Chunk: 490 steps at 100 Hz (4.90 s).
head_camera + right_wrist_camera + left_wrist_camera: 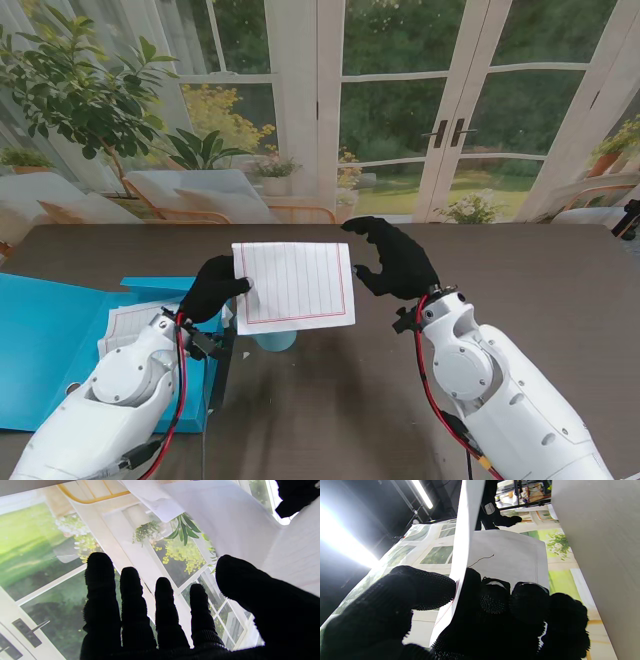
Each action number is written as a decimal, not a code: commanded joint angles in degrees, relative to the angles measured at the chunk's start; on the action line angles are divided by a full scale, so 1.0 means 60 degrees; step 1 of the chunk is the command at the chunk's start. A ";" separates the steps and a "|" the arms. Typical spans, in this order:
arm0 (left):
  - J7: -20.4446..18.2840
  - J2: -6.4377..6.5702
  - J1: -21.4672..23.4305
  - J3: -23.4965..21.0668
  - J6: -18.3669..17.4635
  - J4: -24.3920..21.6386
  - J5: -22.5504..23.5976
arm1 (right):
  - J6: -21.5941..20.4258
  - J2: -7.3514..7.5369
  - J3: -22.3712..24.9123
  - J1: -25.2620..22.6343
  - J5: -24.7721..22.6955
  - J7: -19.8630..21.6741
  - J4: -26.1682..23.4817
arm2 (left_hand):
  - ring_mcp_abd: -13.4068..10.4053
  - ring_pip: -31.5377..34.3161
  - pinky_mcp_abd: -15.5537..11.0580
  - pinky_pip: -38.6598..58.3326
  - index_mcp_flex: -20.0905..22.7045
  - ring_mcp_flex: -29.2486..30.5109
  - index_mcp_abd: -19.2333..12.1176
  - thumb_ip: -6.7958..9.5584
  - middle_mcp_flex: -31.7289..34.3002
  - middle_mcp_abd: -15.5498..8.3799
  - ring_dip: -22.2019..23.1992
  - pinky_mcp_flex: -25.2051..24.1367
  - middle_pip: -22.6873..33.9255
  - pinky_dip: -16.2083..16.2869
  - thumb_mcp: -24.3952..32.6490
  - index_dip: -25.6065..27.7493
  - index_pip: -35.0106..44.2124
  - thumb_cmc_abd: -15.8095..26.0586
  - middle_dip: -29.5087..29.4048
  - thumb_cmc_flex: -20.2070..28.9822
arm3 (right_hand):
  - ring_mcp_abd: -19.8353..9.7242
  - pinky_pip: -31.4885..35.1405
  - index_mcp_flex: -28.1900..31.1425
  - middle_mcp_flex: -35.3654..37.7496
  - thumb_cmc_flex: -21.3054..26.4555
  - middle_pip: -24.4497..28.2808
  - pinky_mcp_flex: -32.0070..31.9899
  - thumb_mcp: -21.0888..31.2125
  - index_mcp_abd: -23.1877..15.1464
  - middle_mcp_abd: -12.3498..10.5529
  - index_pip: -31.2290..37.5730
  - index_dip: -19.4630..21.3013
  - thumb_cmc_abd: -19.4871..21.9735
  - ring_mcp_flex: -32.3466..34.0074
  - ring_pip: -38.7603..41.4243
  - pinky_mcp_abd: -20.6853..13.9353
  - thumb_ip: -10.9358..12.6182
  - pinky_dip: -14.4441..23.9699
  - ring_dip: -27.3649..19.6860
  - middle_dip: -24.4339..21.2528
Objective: Peel a label from the label roll, stick it on the side of the file box and file the documents
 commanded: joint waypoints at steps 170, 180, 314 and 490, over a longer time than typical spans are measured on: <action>0.1481 0.0419 0.3182 -0.5103 0.5187 -0.1289 0.5594 | -0.0677 0.0168 0.0553 -0.0814 0.0798 0.1014 -0.0587 | 0.0291 0.0479 -0.0412 0.0183 -0.0938 -0.1158 0.0383 -0.1627 -0.0399 -0.0689 0.0438 -0.1107 -0.0479 0.0321 0.0381 0.0058 0.0376 -0.0461 0.1463 0.1366 | -0.0142 -0.0585 0.0664 0.0625 -0.0540 -0.0066 -0.4362 -0.0365 -0.0359 -0.0005 -0.0390 -0.0254 0.0123 0.0151 -0.0113 -0.0293 0.0093 0.0235 -0.0157 -0.0192; 0.1647 0.0419 0.3045 -0.4999 0.5353 -0.1148 0.5984 | -0.0668 0.0174 0.0565 -0.0850 0.0828 0.1051 -0.0605 | 0.0303 0.0394 -0.0457 0.0107 -0.1157 -0.1310 0.0347 -0.1505 -0.0606 -0.0636 0.0426 -0.1219 -0.0556 0.0381 0.0575 0.0151 0.0356 -0.0491 0.1501 0.1363 | -0.0145 -0.0585 0.0675 0.0613 -0.0547 -0.0070 -0.4364 -0.0372 -0.0345 0.0000 -0.0386 -0.0247 0.0168 0.0152 -0.0110 -0.0296 0.0098 0.0239 -0.0155 -0.0190; -0.0315 0.1060 0.3151 -0.4701 0.7935 -0.3001 0.8807 | -0.0522 0.0173 0.0615 -0.0912 0.1202 0.1293 -0.0626 | 0.0626 -0.9034 -0.2348 -0.6411 -0.3221 -0.8296 0.1889 -0.0407 -0.6967 0.1571 -0.3183 -0.6588 -0.6864 -0.1720 -0.1155 -0.1734 -1.0221 0.1687 -0.6281 -0.0030 | -0.0103 -0.0668 0.0577 0.0589 -0.0603 -0.0082 -0.4415 -0.0457 0.0079 0.0185 -0.0324 -0.0214 0.0426 0.0211 -0.0051 -0.0268 0.0132 0.0294 -0.0118 -0.0190; 0.3188 0.0447 0.3206 -0.2756 0.1991 -0.3769 0.7926 | -0.0732 0.0554 0.1354 -0.1378 0.1041 0.2767 -0.1250 | -0.0436 -1.1519 -0.3156 -1.2744 -0.3399 -0.9791 -0.0160 -0.1543 -0.8115 -0.0003 -0.5136 -0.6590 -0.8279 -0.2226 -0.1948 -0.3135 -1.2567 0.2233 -0.9196 -0.0802 | 0.0037 -0.2249 0.2021 0.0783 -0.1706 -0.0758 -0.4905 -0.2206 -0.0450 -0.0011 -0.0883 -0.0255 0.1399 -0.0591 -0.1338 -0.0164 0.0088 0.0433 -0.0494 -0.0282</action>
